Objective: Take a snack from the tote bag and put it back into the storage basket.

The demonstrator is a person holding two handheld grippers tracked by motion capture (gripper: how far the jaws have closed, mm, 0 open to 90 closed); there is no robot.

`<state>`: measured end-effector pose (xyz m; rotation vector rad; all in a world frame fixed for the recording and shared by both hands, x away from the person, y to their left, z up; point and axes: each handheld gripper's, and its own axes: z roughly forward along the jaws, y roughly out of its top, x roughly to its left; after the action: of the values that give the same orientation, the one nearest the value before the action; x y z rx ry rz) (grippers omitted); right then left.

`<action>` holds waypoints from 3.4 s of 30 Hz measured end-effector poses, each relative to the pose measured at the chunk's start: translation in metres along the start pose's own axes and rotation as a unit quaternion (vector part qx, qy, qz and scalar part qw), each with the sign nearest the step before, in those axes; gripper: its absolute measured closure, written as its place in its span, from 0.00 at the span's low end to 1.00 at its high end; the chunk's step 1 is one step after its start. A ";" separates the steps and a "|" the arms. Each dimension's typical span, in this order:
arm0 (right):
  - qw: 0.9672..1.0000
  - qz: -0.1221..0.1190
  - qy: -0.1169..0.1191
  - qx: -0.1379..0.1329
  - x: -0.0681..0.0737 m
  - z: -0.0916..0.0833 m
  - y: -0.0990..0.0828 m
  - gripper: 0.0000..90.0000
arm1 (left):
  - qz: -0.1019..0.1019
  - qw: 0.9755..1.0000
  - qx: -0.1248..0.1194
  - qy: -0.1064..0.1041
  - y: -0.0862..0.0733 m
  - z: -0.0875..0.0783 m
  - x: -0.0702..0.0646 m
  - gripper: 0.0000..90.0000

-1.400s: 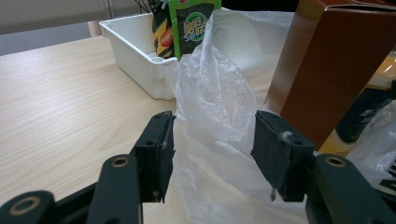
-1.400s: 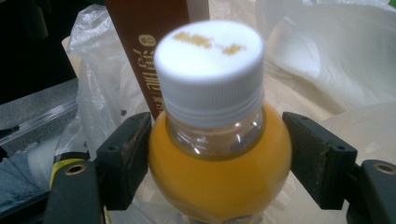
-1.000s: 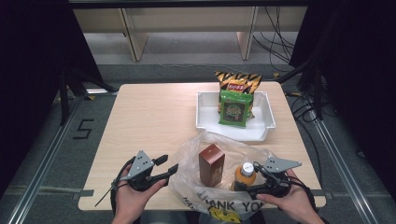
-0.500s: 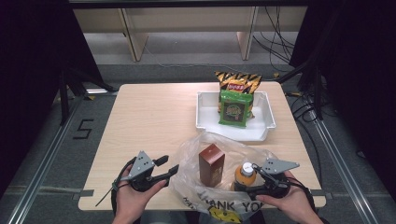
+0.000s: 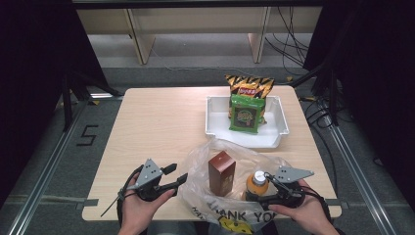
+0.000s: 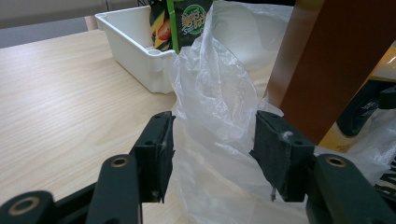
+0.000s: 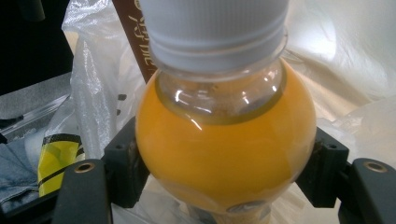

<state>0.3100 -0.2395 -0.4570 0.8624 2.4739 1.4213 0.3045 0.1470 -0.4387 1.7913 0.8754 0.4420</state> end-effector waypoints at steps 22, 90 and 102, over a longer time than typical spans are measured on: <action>0.999 -0.029 -0.013 -0.026 -0.001 -0.019 0.023 0.35 | 0.000 1.000 0.003 -0.008 -0.001 0.004 -0.002 0.52; 0.992 0.020 -0.037 -0.118 -0.011 -0.056 0.105 0.35 | 0.006 1.000 -0.005 -0.005 -0.001 0.004 -0.001 0.53; 0.990 0.011 -0.049 -0.130 -0.016 -0.060 0.113 0.35 | 0.004 1.000 -0.007 -0.005 0.000 0.003 -0.001 0.53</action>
<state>0.3444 -0.2499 -0.3325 0.8817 2.1533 1.6203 0.3059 0.1440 -0.4399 1.7836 0.8566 0.4430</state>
